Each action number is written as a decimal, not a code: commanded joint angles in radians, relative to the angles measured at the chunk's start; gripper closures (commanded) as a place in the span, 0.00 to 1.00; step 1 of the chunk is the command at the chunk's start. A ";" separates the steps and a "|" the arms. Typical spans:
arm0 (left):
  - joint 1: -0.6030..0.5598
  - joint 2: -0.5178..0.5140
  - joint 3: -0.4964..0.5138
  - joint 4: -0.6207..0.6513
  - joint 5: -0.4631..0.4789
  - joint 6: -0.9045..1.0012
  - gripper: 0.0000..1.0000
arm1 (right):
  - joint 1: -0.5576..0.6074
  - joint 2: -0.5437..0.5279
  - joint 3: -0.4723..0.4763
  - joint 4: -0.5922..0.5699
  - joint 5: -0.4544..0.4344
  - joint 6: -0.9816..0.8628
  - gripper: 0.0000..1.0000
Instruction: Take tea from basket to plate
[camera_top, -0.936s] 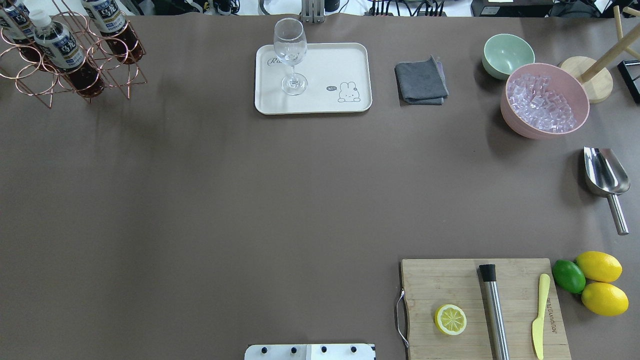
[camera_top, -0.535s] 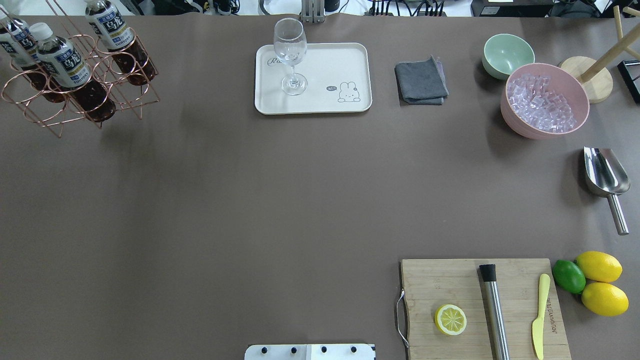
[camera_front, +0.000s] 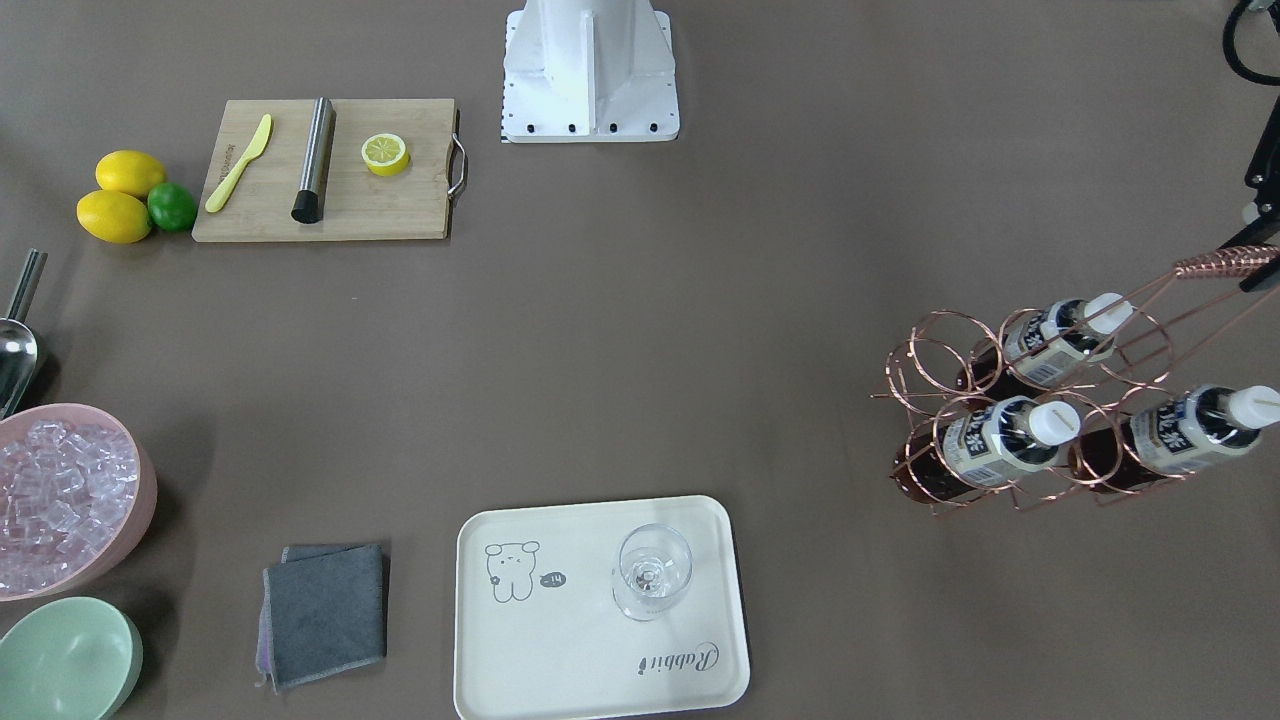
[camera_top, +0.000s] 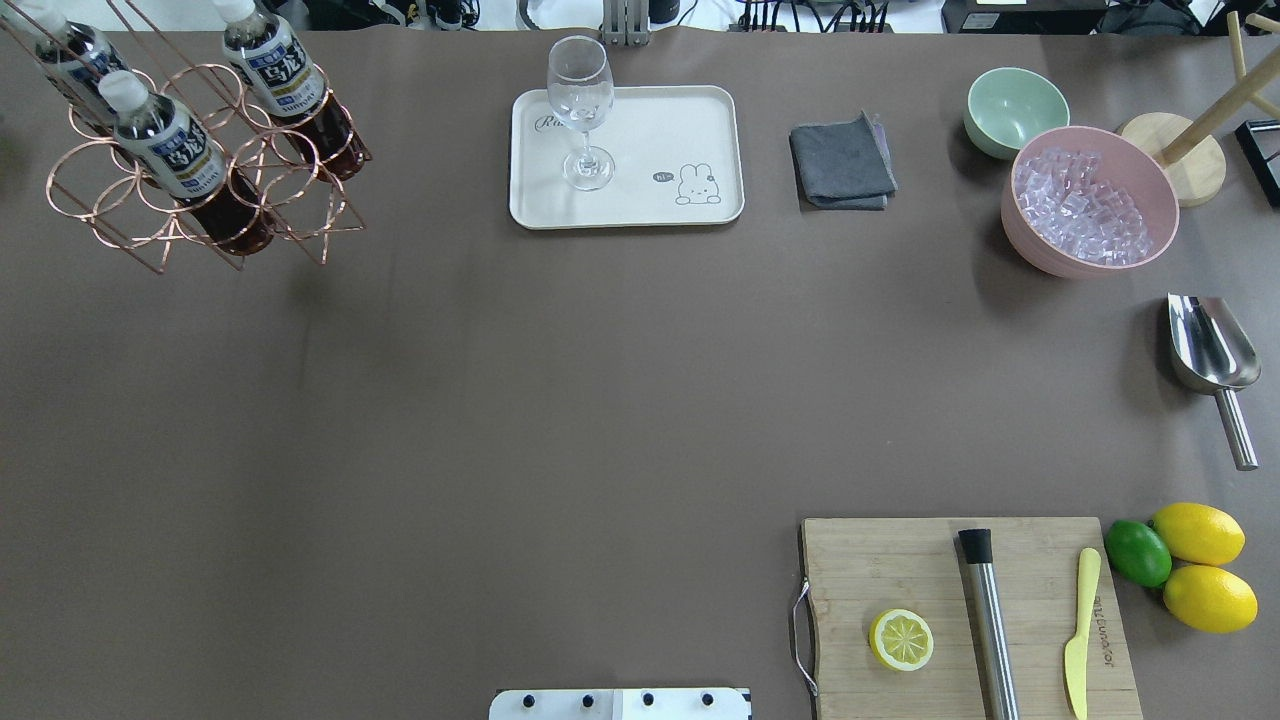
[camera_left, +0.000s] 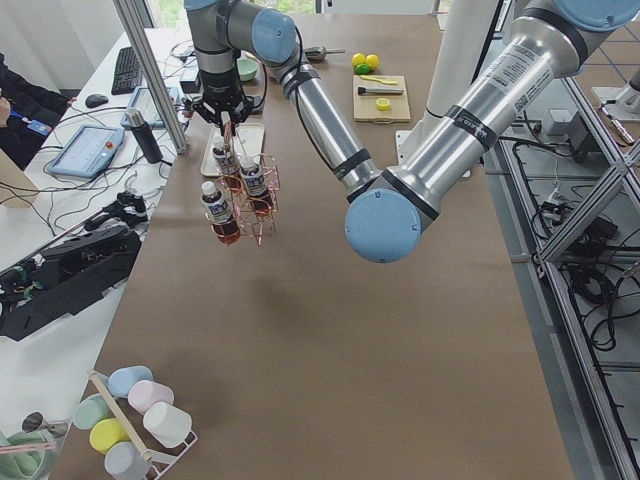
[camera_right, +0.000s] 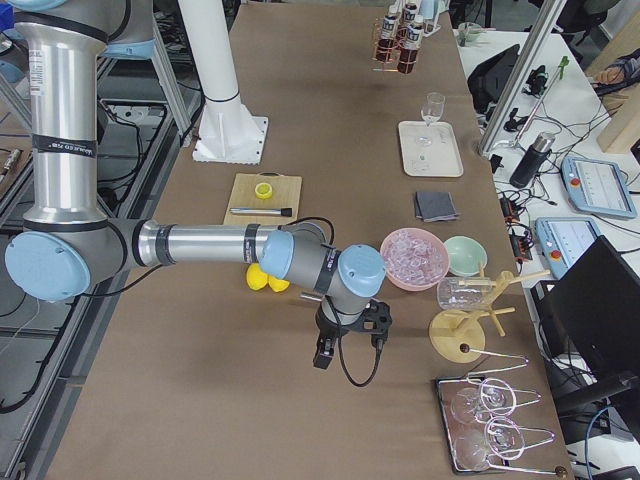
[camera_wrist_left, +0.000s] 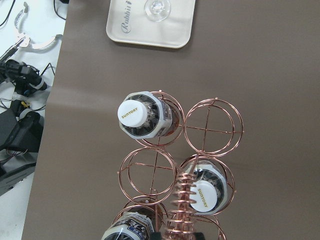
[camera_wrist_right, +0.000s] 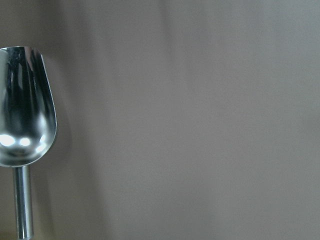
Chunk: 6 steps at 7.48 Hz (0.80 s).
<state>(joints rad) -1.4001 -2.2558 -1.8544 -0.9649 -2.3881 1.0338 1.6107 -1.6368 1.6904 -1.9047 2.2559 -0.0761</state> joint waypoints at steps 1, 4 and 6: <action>0.090 0.025 -0.055 -0.003 -0.072 -0.081 1.00 | 0.000 0.000 0.002 -0.001 0.002 0.001 0.00; 0.200 0.048 -0.118 -0.012 -0.103 -0.158 1.00 | 0.000 0.003 -0.002 0.001 -0.001 -0.001 0.00; 0.239 0.039 -0.130 -0.015 -0.106 -0.178 1.00 | 0.000 0.005 0.000 0.001 0.001 -0.001 0.00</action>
<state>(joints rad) -1.1978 -2.2140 -1.9707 -0.9766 -2.4905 0.8810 1.6107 -1.6337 1.6891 -1.9038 2.2549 -0.0767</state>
